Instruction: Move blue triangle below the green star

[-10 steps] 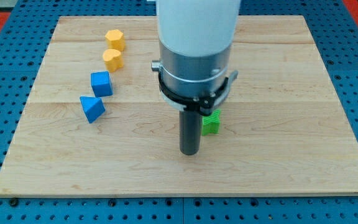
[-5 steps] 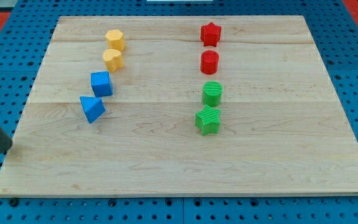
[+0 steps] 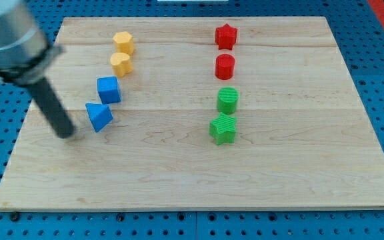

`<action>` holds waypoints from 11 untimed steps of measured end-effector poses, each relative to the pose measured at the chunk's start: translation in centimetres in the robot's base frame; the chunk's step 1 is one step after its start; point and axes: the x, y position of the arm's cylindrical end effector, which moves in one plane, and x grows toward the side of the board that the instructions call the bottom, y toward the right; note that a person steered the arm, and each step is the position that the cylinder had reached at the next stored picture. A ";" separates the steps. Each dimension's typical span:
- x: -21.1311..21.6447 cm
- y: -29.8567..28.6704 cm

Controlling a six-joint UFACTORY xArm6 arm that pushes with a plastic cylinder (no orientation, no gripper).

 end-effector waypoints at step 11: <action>4.5 18.1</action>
